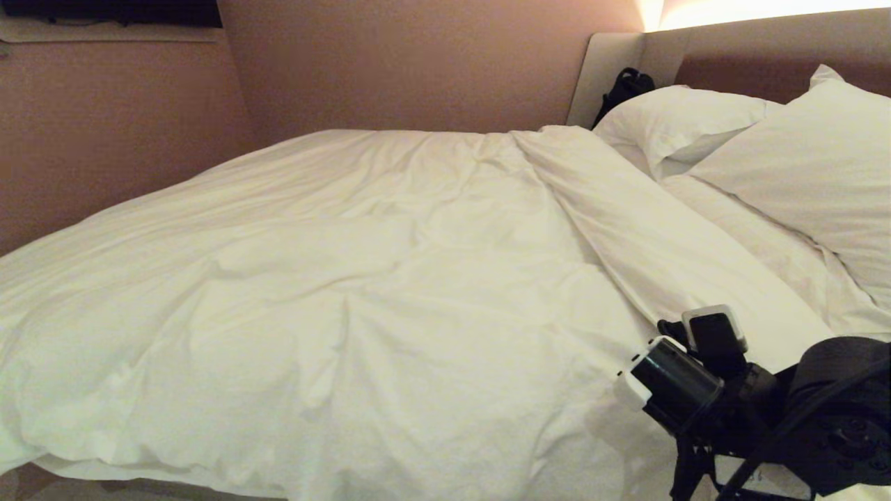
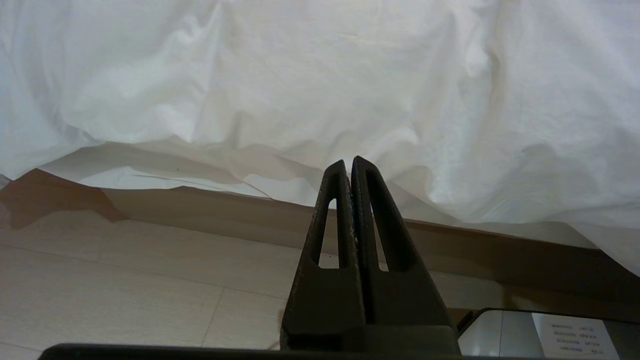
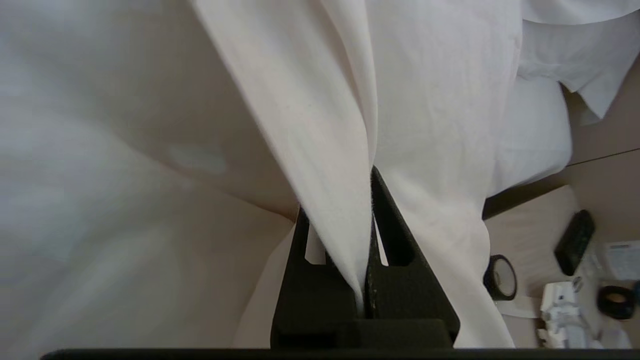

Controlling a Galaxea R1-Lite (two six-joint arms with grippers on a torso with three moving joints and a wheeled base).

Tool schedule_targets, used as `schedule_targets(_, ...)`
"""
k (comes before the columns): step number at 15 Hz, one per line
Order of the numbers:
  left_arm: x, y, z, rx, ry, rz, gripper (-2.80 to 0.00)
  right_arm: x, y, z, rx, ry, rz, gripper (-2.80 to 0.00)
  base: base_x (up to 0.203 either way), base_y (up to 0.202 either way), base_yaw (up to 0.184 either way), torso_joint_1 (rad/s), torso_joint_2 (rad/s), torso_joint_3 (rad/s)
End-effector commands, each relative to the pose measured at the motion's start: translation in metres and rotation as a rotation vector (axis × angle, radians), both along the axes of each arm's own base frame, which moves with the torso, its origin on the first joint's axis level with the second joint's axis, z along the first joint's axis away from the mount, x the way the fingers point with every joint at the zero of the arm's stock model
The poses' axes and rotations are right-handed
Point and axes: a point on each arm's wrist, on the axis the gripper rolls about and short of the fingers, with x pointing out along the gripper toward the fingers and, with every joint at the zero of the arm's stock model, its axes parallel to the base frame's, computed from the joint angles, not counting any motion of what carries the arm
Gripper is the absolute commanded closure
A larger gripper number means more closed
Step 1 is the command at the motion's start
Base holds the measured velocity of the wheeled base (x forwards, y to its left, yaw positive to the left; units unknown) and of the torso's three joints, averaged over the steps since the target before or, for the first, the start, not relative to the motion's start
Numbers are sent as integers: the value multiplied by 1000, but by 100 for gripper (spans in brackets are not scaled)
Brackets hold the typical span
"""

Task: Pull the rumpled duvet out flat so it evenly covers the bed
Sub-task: Flatten the corners of the folded blanket

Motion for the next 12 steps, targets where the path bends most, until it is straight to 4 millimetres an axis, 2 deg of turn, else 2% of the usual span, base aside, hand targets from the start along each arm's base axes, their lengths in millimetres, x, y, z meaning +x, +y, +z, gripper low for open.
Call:
schedule_targets(1, 0, 0, 0, -1, 1, 1, 0, -4, -1, 9, 38, -21, 12, 0, 0, 0, 0, 0, 0, 0)
schedule_targets(5, 0, 0, 0, -1, 1, 1, 0, -21, 4, 40, 177, -17, 117, 0, 0, 0, 0, 0, 0, 0)
schedule_targets(12, 0, 0, 0, -1, 1, 1, 0, -52, 7, 63, 405, 94, 321, 0, 0, 0, 0, 0, 0, 0)
